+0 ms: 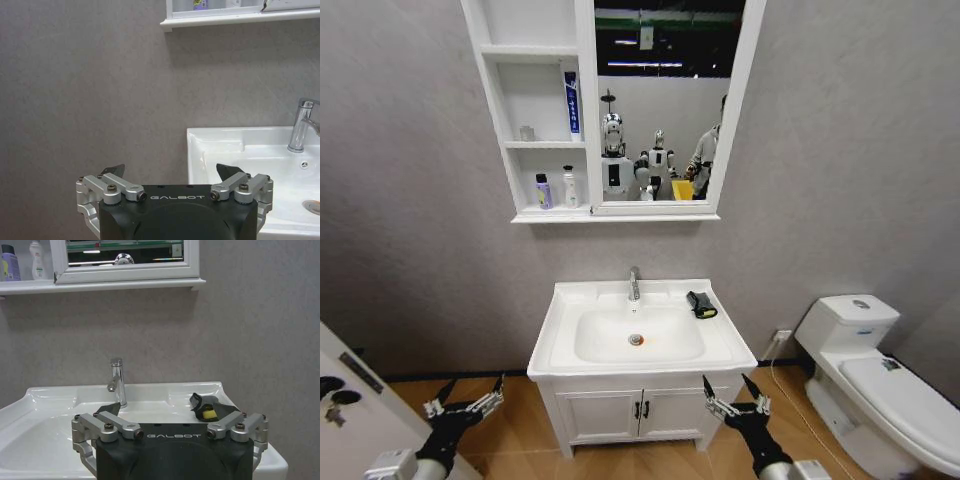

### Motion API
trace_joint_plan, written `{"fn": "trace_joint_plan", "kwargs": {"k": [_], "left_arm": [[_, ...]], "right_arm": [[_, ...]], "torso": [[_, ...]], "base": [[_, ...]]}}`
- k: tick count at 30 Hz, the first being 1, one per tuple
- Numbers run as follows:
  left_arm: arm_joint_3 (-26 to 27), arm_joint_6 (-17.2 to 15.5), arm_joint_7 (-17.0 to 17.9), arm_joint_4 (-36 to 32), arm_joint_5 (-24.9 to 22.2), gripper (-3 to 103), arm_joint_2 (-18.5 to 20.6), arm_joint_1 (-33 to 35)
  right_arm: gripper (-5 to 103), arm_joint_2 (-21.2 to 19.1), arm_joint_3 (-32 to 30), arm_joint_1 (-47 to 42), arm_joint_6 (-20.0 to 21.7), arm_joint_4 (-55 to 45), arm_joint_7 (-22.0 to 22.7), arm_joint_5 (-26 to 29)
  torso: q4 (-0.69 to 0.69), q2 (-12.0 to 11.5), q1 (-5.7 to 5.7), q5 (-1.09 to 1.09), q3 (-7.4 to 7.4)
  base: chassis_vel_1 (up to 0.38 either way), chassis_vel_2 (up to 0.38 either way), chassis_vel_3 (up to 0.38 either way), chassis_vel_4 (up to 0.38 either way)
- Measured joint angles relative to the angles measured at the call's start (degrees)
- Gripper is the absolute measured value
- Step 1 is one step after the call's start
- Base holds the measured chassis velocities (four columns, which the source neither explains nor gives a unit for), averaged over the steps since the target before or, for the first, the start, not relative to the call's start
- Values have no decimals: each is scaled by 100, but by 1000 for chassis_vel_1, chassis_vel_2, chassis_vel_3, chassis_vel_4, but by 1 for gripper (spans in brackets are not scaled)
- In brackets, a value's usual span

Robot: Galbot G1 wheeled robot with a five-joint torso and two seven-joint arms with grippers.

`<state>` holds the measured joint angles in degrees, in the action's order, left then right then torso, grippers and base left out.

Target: Move facial cleanser and shampoo from washbasin to cabinet, then wipe washbasin with towel.

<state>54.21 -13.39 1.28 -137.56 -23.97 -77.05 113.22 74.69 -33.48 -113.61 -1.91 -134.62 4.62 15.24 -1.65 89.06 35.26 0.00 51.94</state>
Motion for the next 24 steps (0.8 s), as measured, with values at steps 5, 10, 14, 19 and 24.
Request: {"fn": "trace_joint_plan", "kwargs": {"k": [5, 10, 14, 19, 24], "left_arm": [[-8, -3, 7, 10, -16, 100, 20, -19], [-12, -7, 12, 13, -24, 100, 27, -27], [-14, -13, 16, 17, -30, 100, 34, -34], [-16, -16, 20, 18, -34, 100, 38, -37], [-18, -18, 22, 20, -36, 100, 41, -39]], "right_arm": [[100, 11, -192, 112, -149, -9, 81, 125], [100, 109, -193, 135, -272, 34, 170, 199], [100, 212, -181, 130, -189, 111, 235, 122], [100, 223, -155, 88, -183, 100, 247, 87], [100, 220, -138, 88, -221, 94, 210, 109]], "torso": [[1, -1, 1, 0, 1], [1, -1, 0, 0, 0], [1, -1, 0, 0, 0], [1, 0, -1, 0, 0], [1, 0, -1, 0, 0]], "base": [[0, 0, 0, 0], [0, 0, 0, 0], [0, 0, 0, 0], [-8, 10, 2, -10], [-80, 69, 77, -74]]}}
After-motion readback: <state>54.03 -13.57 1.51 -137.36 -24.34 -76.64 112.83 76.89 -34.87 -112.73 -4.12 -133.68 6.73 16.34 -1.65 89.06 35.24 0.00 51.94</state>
